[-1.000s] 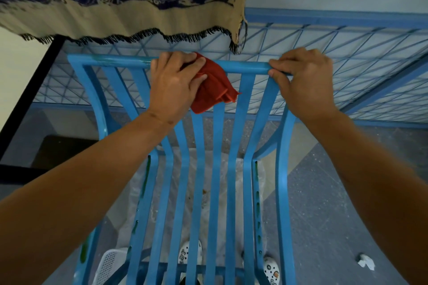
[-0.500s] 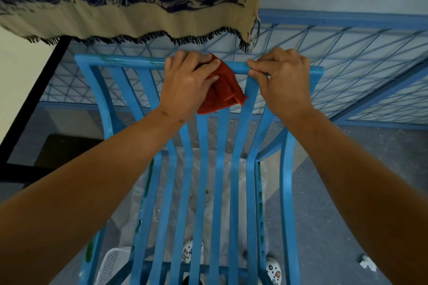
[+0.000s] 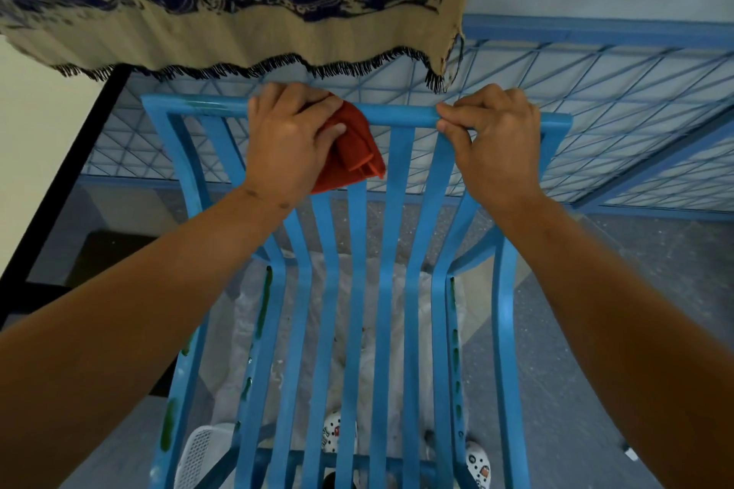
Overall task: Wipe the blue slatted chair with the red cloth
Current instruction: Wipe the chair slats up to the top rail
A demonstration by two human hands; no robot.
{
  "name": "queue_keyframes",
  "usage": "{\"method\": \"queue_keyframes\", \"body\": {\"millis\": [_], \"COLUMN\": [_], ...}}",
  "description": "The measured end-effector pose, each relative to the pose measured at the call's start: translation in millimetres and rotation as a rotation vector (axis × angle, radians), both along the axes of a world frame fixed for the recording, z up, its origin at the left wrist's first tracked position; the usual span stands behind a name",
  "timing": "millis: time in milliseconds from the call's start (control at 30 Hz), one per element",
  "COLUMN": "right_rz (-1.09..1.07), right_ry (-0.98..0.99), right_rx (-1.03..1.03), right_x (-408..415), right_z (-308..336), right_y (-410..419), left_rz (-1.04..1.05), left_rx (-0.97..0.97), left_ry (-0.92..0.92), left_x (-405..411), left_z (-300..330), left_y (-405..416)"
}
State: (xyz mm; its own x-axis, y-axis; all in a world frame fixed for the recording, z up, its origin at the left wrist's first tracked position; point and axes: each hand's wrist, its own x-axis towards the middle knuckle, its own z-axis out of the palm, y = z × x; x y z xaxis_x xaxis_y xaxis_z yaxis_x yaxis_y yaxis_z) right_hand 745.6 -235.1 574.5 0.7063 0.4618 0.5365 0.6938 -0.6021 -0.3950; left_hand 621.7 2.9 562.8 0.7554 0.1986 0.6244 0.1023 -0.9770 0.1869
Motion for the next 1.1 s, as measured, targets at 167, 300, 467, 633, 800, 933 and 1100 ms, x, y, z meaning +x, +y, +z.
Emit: {"method": "queue_keyframes", "body": {"millis": [167,300,467,633,800,933,1100], "right_rz": [0.01,0.04,0.048,0.037,0.011,0.017,0.032], "right_ry": [-0.013,-0.022,-0.012,0.007,0.018,0.032,0.039], "right_rx": [0.002,-0.009,0.009,0.016,0.045,0.053,0.055], "right_x": [-2.6,-0.6,2.3,-1.5,-7.0,-8.2,-5.9], "right_z": [0.3,-0.5,-1.8,-1.1,-1.5,-2.8,-3.2], "right_y": [4.0,2.5,-0.1,3.5,8.8,11.1,8.8], "left_rz": [-0.082,-0.115,-0.092,-0.026,-0.009,-0.079,-0.115], "left_rx": [-0.002,0.017,0.016,-0.004,-0.039,-0.033,-0.021], "left_ry": [0.007,0.024,0.021,0.041,0.04,0.013,0.012], "left_x": [14.2,7.2,-12.1,-22.7,-11.0,0.1,-8.1], "left_z": [4.6,5.4,5.6,6.6,4.4,5.4,4.6], "left_y": [-18.3,-1.2,30.4,50.3,26.4,6.0,26.6]}}
